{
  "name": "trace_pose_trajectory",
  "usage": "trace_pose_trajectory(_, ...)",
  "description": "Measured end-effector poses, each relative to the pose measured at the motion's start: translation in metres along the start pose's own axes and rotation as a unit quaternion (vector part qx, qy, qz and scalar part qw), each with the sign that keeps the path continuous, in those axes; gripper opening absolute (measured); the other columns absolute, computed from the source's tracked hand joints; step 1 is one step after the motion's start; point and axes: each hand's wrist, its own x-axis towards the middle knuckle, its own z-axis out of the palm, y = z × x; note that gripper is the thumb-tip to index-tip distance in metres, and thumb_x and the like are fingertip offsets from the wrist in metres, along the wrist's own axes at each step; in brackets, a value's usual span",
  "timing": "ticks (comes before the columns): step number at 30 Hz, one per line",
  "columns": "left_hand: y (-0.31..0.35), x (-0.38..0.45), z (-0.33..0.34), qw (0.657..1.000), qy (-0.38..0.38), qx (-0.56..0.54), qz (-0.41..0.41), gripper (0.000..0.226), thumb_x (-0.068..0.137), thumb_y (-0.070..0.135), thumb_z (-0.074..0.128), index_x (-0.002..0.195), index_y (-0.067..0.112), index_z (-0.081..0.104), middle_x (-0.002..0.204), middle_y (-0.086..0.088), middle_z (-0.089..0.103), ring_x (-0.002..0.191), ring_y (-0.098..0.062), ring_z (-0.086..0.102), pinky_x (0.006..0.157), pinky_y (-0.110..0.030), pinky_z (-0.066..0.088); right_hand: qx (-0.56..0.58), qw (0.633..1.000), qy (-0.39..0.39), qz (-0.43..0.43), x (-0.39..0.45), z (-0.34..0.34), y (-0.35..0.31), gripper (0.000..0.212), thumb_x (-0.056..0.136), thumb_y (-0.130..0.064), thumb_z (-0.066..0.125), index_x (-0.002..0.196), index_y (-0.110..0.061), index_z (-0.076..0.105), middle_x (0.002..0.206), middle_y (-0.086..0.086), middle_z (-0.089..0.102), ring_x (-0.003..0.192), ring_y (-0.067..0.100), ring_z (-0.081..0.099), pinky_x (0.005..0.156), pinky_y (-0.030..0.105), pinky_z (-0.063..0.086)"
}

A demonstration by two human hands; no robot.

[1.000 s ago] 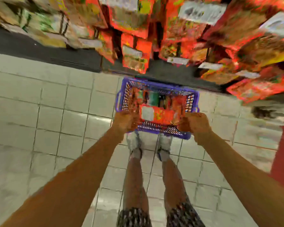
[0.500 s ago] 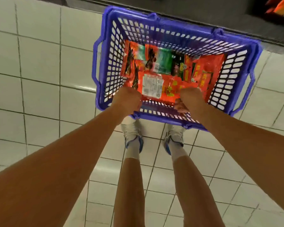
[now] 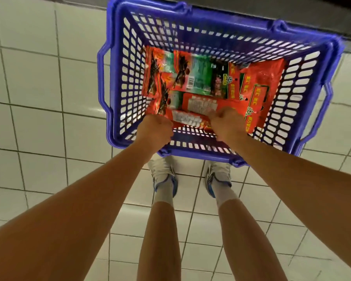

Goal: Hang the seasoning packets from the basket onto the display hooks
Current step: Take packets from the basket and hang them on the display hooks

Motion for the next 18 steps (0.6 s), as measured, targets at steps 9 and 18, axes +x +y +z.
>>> trace_pose_trajectory(9,0.015,-0.010,-0.005,0.993,0.073,0.003,0.092,0.021,0.087,0.004,0.051,0.095,-0.003,0.070,0.095,-0.025,0.074,0.093,-0.043,0.071,0.081,-0.052,0.060,0.160,0.983,0.092,0.013,-0.037,-0.009,0.028,0.033,0.076,-0.003,0.074,0.061,-0.027,0.056,0.063,-0.006,0.062,0.068,0.026,0.068,0.064,0.043,0.056)
trace_pose_trajectory(18,0.039,-0.023,-0.011,0.966,0.035,0.103,0.235,0.057,0.087,0.011,0.063,0.141,0.026,0.052,0.127,0.004,0.061,0.110,-0.029,0.063,0.081,-0.030,0.056,0.349,0.927,-0.055,-0.129,-0.054,-0.086,-0.009,0.045,0.077,0.025,0.063,0.066,-0.019,0.057,0.066,-0.006,0.060,0.063,0.019,0.064,0.061,0.041,0.061)
